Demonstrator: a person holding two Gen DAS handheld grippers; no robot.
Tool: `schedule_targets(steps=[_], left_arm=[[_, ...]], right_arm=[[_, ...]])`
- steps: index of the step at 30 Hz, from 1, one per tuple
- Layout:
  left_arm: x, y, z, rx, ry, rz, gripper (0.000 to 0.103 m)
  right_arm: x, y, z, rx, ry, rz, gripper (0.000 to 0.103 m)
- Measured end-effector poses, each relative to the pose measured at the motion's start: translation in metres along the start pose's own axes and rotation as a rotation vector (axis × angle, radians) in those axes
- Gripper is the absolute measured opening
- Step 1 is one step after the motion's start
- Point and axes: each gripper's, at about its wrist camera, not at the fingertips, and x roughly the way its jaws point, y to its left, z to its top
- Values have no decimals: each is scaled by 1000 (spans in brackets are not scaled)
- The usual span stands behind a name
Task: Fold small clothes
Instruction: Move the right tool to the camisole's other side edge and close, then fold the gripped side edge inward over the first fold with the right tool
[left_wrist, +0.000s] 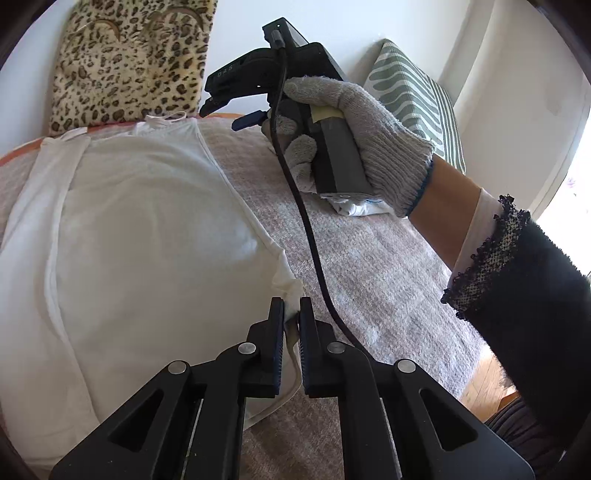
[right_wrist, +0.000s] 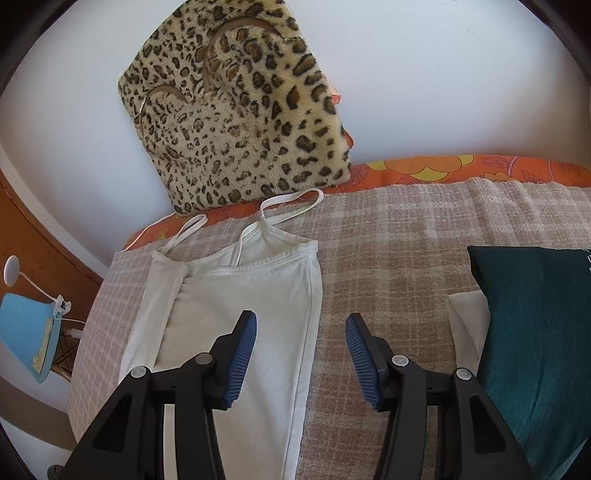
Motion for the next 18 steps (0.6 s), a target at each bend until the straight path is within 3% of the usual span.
schedule_targets(steps=[11, 13, 15, 17, 18], left_arm=[[-8, 4, -2, -35, -44, -22, 5], [-10, 10, -2, -62, -50, -26, 5], [-13, 14, -3, -83, -59, -28, 5], [-17, 16, -4, -90, -70, -21, 5], [-20, 17, -5, -97, -76, -20, 5]], right_arm=[[53, -24, 27, 20, 22, -50, 51], [53, -26, 32, 32, 19, -56, 40], [55, -27, 35, 38, 24, -36, 16], [57, -25, 37, 35, 29, -42, 2], [57, -23, 39, 30, 27, -55, 0]])
